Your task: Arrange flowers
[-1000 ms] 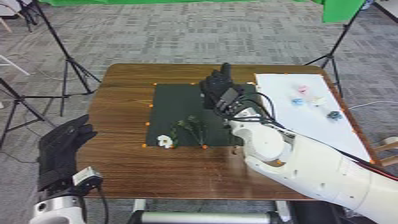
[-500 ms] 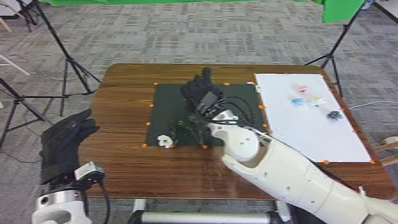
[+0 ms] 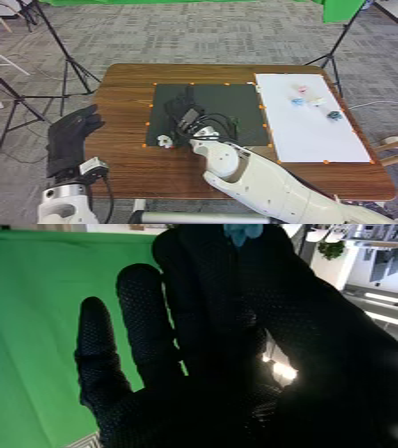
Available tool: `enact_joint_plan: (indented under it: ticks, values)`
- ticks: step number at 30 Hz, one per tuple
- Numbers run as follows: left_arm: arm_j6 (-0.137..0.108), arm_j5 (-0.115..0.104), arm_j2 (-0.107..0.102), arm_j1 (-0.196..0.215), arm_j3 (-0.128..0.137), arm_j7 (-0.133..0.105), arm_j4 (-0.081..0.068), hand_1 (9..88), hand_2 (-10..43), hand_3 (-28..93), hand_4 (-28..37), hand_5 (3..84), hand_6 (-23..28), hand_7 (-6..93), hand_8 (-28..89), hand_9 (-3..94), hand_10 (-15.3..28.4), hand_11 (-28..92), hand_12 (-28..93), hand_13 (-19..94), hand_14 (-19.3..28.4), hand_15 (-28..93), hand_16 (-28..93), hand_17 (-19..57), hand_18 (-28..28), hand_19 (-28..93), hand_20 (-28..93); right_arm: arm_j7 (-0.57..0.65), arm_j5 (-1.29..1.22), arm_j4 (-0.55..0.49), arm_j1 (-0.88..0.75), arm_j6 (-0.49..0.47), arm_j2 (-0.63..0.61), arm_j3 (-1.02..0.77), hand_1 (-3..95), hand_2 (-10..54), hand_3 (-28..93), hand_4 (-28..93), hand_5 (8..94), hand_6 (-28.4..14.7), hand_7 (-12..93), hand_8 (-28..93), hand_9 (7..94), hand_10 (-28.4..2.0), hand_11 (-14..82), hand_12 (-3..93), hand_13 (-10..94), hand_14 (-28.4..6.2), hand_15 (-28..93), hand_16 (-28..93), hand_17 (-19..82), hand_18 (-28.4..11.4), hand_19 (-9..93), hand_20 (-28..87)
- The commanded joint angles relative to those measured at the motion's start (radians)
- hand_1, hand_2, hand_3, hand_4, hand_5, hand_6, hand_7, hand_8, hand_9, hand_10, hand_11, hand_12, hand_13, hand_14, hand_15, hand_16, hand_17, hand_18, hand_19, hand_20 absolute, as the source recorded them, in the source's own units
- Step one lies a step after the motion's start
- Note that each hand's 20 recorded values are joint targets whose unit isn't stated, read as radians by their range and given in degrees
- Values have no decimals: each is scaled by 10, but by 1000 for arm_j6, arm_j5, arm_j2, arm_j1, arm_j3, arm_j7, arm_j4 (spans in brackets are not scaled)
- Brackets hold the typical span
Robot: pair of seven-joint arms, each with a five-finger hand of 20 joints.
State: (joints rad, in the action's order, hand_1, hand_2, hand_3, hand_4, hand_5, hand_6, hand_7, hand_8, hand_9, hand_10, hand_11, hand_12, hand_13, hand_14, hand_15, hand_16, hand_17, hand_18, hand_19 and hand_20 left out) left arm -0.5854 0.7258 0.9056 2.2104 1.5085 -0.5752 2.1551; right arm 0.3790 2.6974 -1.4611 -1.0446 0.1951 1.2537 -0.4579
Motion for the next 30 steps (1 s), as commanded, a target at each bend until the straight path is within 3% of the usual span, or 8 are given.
enact_joint_plan:
  ticks: [1,6,7,10,18,21,26,30]
  values:
    - [16,11,4,-7,-2,11,-1,281,48,828,-158,531,169,194,-98,425,247,511,133,333,284,842,-228,-40,243,545,467,40,25,24,47,23,10,3,486,-95,787,-283,789,31,377,-2,673,-97,353,348,432,-158,751,266,36,-253,669,253]
    - [17,9,2,-8,-7,12,-2,281,49,828,-158,531,169,195,-98,425,247,512,133,334,284,842,-228,-40,243,544,467,40,28,26,38,1,25,-14,486,-95,786,-283,790,31,374,1,673,-97,357,348,431,-159,754,261,32,-256,672,252]
    - [8,-7,-15,-15,-18,0,-3,281,49,828,-158,532,169,195,-98,425,247,512,133,334,284,842,-228,-40,243,544,467,54,9,24,48,2,21,2,486,-95,786,-283,790,30,373,0,671,-98,358,349,428,-161,755,260,30,-257,671,251]
    - [2,-20,-31,-29,-28,-8,-5,281,49,828,-158,532,169,195,-98,425,247,512,133,334,284,842,-228,-40,241,543,466,55,2,24,46,-3,25,1,483,-95,787,-283,784,26,371,-1,661,-102,361,352,421,-172,758,257,25,-260,671,249]
    - [12,-4,-18,-30,-22,9,-6,282,49,828,-157,532,169,195,-98,425,247,512,133,334,284,842,-229,-41,241,542,465,50,-17,16,28,-55,37,-29,458,-95,785,-283,761,9,369,0,612,-127,425,299,395,-193,785,199,12,-266,672,243]
    - [6,-12,-29,-36,-30,6,-7,282,50,828,-157,532,169,195,-99,425,248,513,133,333,284,842,-229,-41,241,542,465,39,-6,11,8,-77,48,-56,451,-95,784,-283,750,4,369,4,597,-135,448,284,383,-199,790,196,8,-267,672,244]
    - [12,-2,-22,-37,-26,15,-7,282,50,828,-156,532,169,196,-98,425,247,512,132,334,284,842,-229,-41,240,542,463,28,-5,7,-5,-109,58,-75,431,-95,787,-283,734,-9,361,13,562,-163,500,240,360,-208,796,187,-4,-274,669,247]
    - [4,-13,-34,-37,-32,8,-7,281,50,829,-155,532,170,195,-99,425,247,513,132,334,284,842,-229,-42,240,543,463,9,1,-7,-31,-142,72,-111,417,-95,791,-283,718,-16,365,13,548,-173,517,225,345,-215,800,188,-10,-277,666,248]
